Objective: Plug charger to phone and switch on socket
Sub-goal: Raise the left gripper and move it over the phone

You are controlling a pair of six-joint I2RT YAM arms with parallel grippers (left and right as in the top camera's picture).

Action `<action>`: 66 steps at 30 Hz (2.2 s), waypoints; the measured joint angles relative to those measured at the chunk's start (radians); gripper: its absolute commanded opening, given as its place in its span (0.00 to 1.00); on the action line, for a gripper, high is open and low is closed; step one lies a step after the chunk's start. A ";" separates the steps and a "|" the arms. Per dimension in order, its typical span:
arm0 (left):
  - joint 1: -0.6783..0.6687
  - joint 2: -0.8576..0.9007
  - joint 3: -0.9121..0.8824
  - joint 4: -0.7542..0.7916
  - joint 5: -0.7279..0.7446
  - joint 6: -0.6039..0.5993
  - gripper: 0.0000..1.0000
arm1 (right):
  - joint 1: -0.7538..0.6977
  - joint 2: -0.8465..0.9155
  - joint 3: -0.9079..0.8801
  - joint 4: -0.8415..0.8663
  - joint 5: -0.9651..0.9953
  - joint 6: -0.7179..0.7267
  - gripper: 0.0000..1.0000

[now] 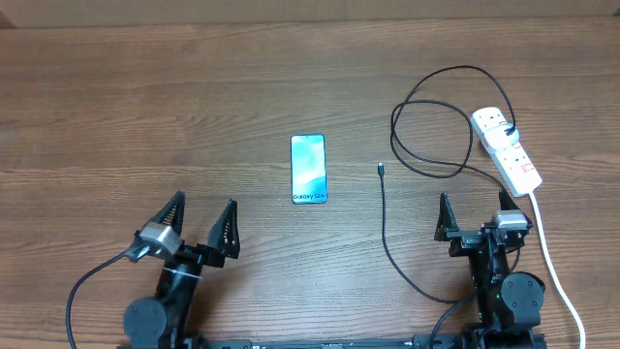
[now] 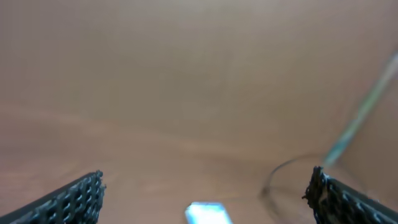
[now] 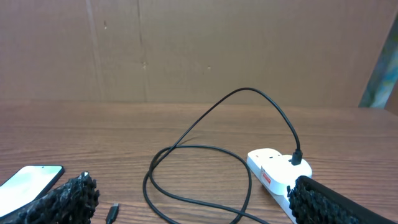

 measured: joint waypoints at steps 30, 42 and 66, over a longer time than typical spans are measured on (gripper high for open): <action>0.000 0.938 1.655 -1.104 0.217 0.179 1.00 | 0.000 -0.001 0.000 0.000 0.000 0.000 1.00; -0.113 1.201 1.772 -1.031 0.420 0.043 1.00 | 0.000 -0.001 0.000 0.000 0.000 0.000 1.00; -0.651 1.915 2.277 -1.797 -0.232 0.064 1.00 | 0.000 -0.001 0.000 0.000 0.000 0.000 1.00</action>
